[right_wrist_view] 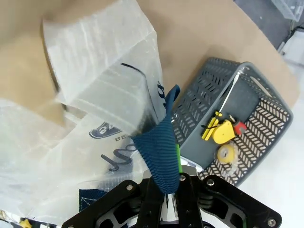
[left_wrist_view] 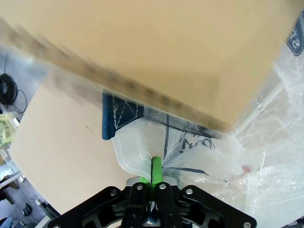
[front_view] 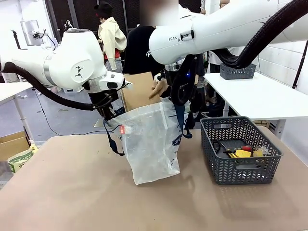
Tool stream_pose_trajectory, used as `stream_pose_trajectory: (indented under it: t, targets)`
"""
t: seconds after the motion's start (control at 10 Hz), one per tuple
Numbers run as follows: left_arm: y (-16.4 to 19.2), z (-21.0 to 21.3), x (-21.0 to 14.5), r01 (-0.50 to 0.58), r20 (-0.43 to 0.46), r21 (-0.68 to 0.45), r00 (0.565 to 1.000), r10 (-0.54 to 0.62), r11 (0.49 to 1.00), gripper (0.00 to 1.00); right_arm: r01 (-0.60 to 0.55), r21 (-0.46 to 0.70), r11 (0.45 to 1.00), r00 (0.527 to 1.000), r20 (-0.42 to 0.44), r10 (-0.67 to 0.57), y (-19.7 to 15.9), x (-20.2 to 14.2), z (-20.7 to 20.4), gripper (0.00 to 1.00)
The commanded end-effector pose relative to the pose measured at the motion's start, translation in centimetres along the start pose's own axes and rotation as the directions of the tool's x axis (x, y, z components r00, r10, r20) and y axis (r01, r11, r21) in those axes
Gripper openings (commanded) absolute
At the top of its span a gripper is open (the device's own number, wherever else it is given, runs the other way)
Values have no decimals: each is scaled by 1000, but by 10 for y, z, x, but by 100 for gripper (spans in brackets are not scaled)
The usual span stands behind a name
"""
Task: Transfer purchased items from the store into the shopping bag.
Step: Move the Reusable shopping bag to the right side of the table.
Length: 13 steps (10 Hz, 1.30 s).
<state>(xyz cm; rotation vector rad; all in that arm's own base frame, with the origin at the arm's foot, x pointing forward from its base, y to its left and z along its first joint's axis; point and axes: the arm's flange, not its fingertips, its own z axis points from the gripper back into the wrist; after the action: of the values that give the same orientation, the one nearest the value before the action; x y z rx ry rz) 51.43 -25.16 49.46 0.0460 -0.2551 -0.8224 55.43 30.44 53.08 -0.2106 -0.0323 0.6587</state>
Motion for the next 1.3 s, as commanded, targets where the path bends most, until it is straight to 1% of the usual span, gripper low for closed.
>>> stream_pose_trajectory:
  t: [0.0,1.2]
  targets:
    - [0,0,-1,-3,-1,1,1000,3,1000,0,3,-1,1000,1000,-3,-3,-1,-1,-2,0]
    - [0,0,-1,-3,-1,1,1000,3,1000,0,3,-1,1000,1000,-3,-3,-1,-1,-2,0]
